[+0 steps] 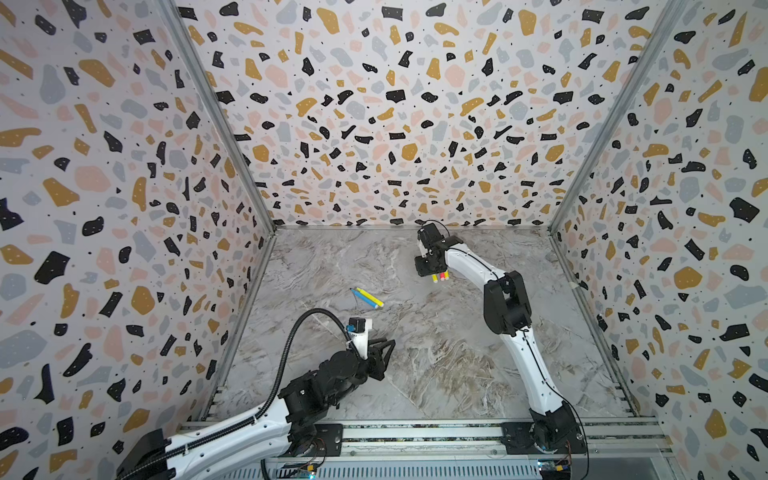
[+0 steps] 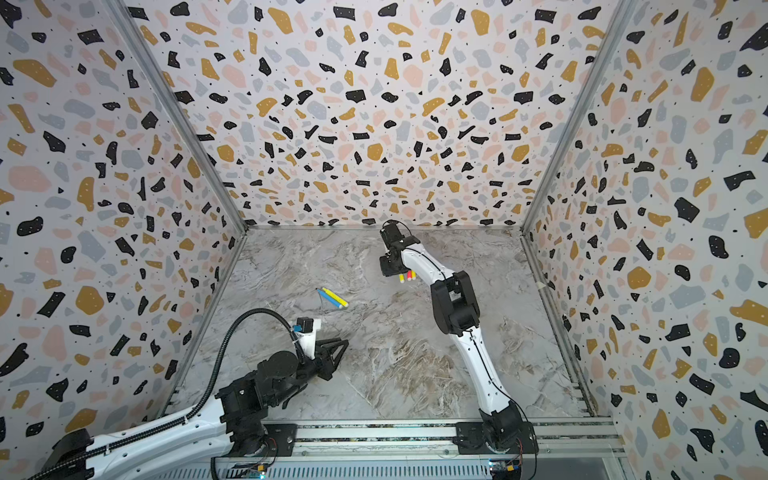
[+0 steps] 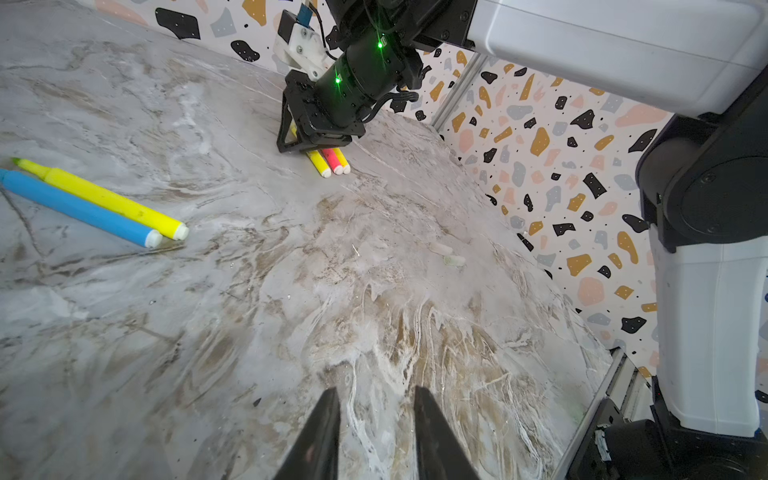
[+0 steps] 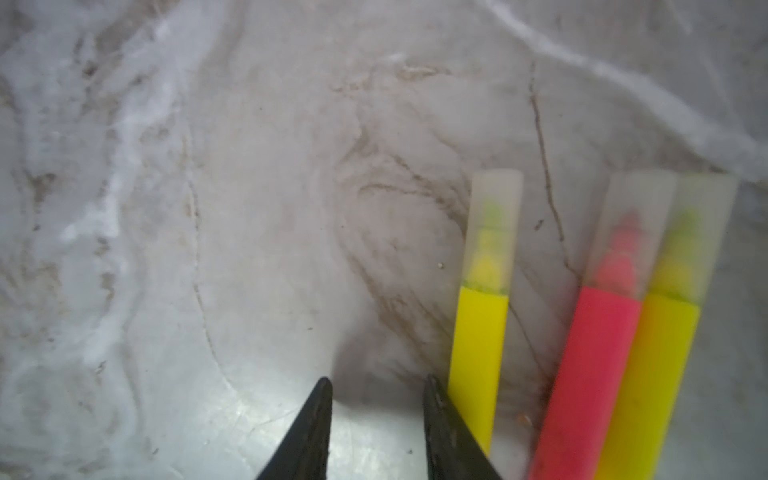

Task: Insert the pens into the pen caps
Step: 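Lower the capped highlighter beside the bundle and open the right gripper, then raise the right gripper from the bundle while the left moves over the blue marker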

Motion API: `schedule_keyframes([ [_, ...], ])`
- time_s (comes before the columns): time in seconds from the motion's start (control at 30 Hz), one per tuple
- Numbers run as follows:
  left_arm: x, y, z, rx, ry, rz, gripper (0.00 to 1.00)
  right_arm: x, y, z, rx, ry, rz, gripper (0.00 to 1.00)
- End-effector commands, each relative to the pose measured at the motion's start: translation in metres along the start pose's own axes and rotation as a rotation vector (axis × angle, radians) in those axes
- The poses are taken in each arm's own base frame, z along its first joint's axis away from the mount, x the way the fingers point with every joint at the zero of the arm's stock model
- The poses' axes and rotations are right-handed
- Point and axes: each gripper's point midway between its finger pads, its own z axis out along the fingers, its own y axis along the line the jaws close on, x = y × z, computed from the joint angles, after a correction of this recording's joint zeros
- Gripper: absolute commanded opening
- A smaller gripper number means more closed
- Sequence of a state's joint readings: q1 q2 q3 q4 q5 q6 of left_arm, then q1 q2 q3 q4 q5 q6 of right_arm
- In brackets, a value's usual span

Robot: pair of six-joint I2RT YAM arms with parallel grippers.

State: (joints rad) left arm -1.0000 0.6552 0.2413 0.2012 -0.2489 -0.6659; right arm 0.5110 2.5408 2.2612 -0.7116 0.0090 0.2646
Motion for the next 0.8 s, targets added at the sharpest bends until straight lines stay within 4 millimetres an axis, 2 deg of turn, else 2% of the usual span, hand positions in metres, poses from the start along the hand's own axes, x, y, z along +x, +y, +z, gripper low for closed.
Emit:
schedule_keyframes([
  [0.0, -0.013, -0.006, -0.001, 0.008, -0.040, 0.002, 0.31, -0.002, -0.017, -0.007, 0.061, 0.010, 0.036, 0.38],
  [0.17, -0.014, -0.008, 0.000, 0.012, -0.040, 0.004, 0.31, -0.003, -0.026, -0.013, 0.087, 0.004, 0.051, 0.38],
  [0.37, -0.016, -0.009, 0.001, 0.013, -0.041, 0.010, 0.31, -0.008, -0.015, -0.020, 0.042, -0.017, 0.038, 0.38],
  [0.47, -0.016, -0.007, 0.000, 0.002, -0.040, 0.015, 0.31, -0.014, -0.007, -0.030, 0.028, -0.040, 0.026, 0.38],
  [0.57, -0.018, -0.004, -0.002, -0.020, -0.045, 0.017, 0.32, -0.023, 0.002, -0.049, 0.000, -0.073, 0.021, 0.39],
  [0.77, -0.025, 0.017, -0.004, -0.153, -0.066, -0.031, 0.51, -0.045, 0.027, -0.118, -0.101, -0.204, -0.003, 0.40],
])
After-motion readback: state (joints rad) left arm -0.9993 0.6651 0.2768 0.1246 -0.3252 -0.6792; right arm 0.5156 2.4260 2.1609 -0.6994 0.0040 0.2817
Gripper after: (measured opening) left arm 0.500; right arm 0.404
